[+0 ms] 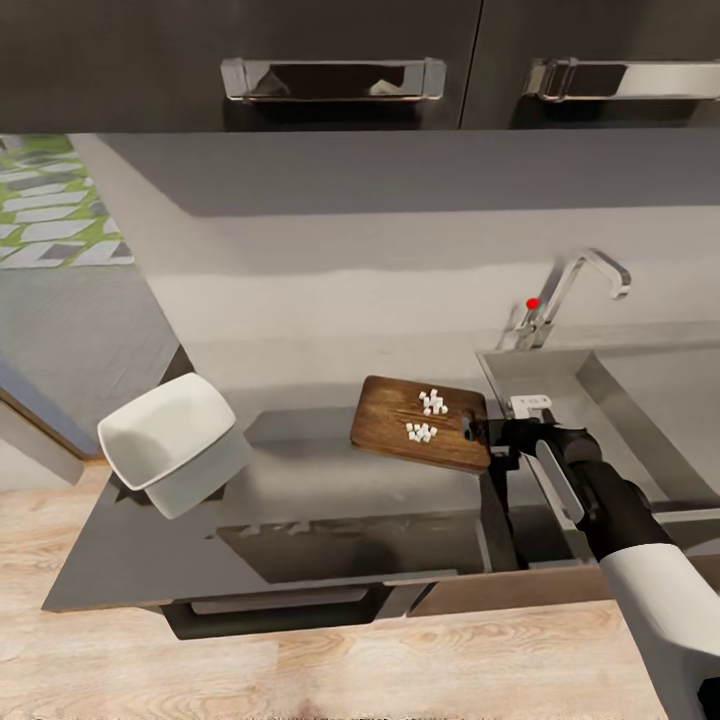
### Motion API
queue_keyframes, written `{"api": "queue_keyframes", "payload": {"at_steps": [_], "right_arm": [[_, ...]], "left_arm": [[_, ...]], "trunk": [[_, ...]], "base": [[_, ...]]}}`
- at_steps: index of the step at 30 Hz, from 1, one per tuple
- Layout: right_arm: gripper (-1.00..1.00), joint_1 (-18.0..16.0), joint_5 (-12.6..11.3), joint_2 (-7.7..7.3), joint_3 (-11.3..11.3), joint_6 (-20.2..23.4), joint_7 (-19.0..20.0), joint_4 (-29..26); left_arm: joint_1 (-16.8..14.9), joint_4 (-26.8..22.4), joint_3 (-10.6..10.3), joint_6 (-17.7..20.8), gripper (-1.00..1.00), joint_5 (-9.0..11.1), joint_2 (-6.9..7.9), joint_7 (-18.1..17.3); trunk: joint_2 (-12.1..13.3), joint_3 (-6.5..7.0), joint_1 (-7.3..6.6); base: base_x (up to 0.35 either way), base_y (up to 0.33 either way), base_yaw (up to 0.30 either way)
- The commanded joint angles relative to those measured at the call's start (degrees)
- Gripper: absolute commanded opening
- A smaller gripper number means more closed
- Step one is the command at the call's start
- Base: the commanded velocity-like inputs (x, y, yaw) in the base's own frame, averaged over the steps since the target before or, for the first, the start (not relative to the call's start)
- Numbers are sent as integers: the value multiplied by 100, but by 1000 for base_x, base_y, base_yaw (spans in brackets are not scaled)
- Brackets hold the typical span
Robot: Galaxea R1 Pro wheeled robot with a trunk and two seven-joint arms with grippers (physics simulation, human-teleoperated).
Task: In the kitchen, take the Vidalia onion out of the sink, dice it on the chopping board with the paring knife, put the diced onion into the bowl on the countertop, then place both the paring knife and the chopping board into the sink.
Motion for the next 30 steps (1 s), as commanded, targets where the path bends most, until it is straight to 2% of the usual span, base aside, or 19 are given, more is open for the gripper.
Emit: {"api": "queue_keyframes", "payload": {"at_steps": [1, 15, 16, 30], "right_arm": [[100, -1, -57, -5, 10, 34, 4, 7], [100, 1, -65, -13, 19, 34, 18, 182], [-100, 1, -65, -12, 19, 34, 19, 183], [-100, -1, -74, -5, 19, 35, 13, 183]], "left_arm": [[2, -6, -19, -15, 100, 48, 3, 34], [0, -15, -19, -15, 100, 48, 3, 34], [0, -15, -19, -15, 100, 48, 3, 34], [0, -15, -19, -15, 100, 48, 3, 34]], "trunk": [[-7, -19, 5], [-7, -44, 5], [-7, -44, 5], [-7, -44, 5]], "base": [[0, 0, 0], [0, 0, 0], [0, 0, 0], [0, 0, 0]]}}
